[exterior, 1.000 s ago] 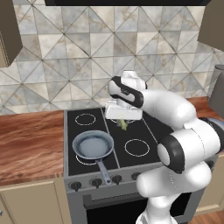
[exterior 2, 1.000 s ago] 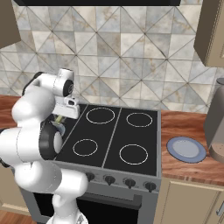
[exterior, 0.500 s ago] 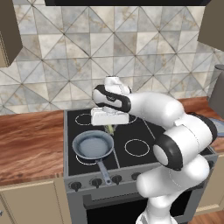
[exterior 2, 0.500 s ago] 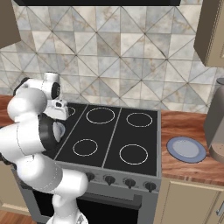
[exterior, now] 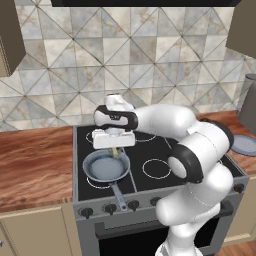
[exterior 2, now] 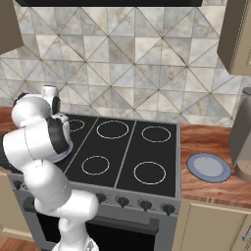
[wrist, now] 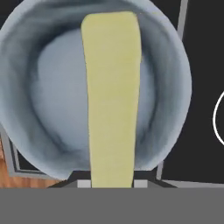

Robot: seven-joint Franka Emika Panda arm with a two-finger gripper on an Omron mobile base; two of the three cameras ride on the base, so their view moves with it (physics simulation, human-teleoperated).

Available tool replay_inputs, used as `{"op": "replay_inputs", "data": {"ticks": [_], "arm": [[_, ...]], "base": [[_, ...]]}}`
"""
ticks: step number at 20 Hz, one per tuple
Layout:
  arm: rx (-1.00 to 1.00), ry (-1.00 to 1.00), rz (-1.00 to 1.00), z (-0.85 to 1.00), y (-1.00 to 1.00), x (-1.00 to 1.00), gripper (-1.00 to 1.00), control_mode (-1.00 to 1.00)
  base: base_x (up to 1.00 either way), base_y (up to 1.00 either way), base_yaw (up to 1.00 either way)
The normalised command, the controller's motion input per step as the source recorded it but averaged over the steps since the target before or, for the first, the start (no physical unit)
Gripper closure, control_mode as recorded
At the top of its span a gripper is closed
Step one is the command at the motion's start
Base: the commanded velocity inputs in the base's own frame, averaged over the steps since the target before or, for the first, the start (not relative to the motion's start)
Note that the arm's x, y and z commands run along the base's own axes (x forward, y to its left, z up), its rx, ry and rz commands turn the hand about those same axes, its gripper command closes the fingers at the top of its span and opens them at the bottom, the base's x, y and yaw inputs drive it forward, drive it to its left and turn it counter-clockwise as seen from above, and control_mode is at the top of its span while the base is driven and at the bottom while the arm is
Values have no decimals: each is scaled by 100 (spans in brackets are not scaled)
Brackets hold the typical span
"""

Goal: Pick up the butter stick and place it in the pan. Then turn on the burner for the pan.

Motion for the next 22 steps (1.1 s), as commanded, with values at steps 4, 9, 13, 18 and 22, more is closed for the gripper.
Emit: {"op": "replay_inputs", "data": {"ticks": [4, 9, 13, 18, 22], "arm": [[0, 0, 0, -36, 23, 2, 100, -100], [0, 0, 0, -40, 4, 0, 100, -100], [0, 0, 0, -36, 2, 6, 100, -100], [0, 0, 0, -38, 10, 2, 100, -100], [0, 0, 0, -31, 9, 0, 100, -100]], "base": [[0, 0, 0], [0, 0, 0], [0, 0, 0], [0, 0, 0], [0, 0, 0]]}}
